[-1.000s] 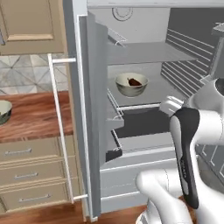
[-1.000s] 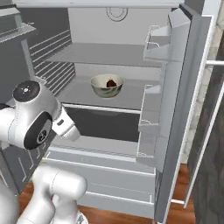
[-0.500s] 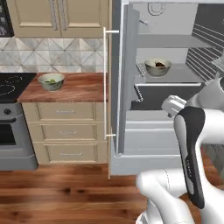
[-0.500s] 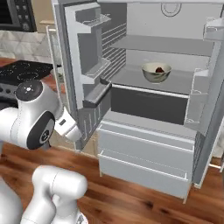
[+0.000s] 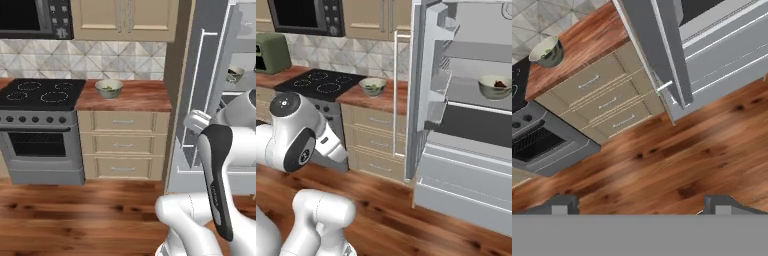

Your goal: Place the bowl with the lime and broccoli on the top shelf of the fridge. Place the bowl with the chicken drumstick and steak on the second highest shelf of the fridge.

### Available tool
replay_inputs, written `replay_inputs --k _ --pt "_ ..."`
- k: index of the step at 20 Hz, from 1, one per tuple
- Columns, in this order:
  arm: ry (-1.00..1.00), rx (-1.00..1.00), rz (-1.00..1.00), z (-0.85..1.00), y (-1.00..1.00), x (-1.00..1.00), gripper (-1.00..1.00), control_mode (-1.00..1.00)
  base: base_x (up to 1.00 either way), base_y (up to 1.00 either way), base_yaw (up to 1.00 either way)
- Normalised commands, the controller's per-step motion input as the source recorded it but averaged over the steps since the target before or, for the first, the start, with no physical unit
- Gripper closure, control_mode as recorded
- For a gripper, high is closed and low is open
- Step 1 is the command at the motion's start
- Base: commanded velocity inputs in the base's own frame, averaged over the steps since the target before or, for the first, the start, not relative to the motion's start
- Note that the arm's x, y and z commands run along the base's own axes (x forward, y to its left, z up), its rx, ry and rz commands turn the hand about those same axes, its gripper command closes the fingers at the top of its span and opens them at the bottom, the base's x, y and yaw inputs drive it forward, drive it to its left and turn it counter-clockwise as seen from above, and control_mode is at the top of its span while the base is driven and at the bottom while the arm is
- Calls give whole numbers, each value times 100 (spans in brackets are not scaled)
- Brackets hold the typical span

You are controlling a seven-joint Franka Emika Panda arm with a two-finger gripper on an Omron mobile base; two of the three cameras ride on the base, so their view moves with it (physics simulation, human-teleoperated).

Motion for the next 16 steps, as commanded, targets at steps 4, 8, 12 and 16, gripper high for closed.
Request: replay_inputs --k 4,8,12,16 --pt "0 0 0 0 0 0 -100 100 100 100 -15" --pt "0 0 0 0 0 0 -100 100 100 100 -25" --pt "0 0 0 0 0 0 -100 100 100 77 -23" --pt "0 0 0 0 0 0 -100 100 100 18 -18"
